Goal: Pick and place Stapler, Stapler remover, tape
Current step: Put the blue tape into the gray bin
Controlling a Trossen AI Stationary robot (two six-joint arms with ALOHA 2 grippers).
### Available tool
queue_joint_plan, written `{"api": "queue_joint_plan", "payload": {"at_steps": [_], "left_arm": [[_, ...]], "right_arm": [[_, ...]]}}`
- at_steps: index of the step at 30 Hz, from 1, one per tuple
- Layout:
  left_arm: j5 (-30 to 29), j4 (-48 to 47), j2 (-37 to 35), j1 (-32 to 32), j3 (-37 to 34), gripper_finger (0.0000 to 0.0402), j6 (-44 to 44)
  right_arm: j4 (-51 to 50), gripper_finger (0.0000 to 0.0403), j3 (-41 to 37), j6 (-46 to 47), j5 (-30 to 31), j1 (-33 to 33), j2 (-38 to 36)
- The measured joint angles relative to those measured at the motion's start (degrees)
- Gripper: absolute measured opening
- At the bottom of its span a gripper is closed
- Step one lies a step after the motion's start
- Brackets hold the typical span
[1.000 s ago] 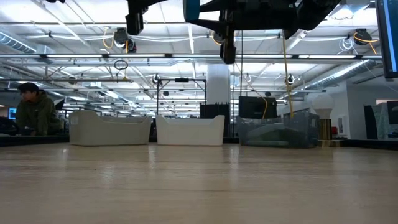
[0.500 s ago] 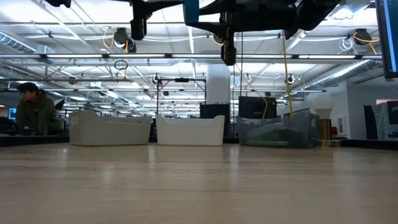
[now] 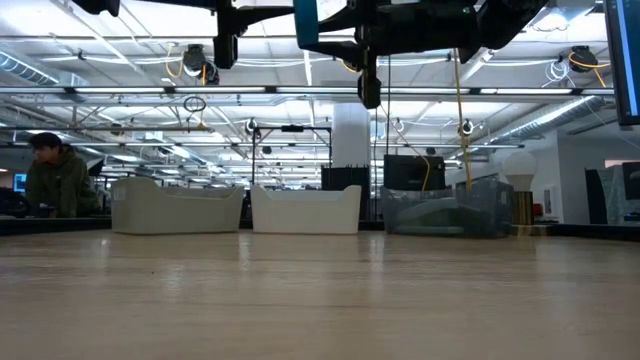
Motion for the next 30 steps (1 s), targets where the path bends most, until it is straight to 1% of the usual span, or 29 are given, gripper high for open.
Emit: {"api": "queue_joint_plan", "payload": {"at_steps": [2,8,20,23,30], "left_arm": [[0.0,0.42,0.23,0.24,0.0,0.0172,-0.02],[0.23,0.46,0.63,0.78,0.02,0.0172,-0.79],[5.17,2.08,1.99,3.31,0.06,0.0168,-2.88],[6.41,1.62,2.65,3.8,0.08,0.0143,-3.41],[9.88,2.32,1.93,5.07,0.07,0.005,-1.98]], "right_arm": [[-0.11,0.0036,0.0,0.0,1.1,0.0,0.0],[-0.83,0.0036,0.0,-0.03,1.36,0.0,0.0],[-1.09,0.0036,0.0,-0.09,4.05,-0.09,-0.02],[-1.04,0.0036,0.0,-0.22,4.26,-0.09,-0.02],[-0.7,0.0036,0.02,-0.44,4.02,-0.07,-0.04]]}}
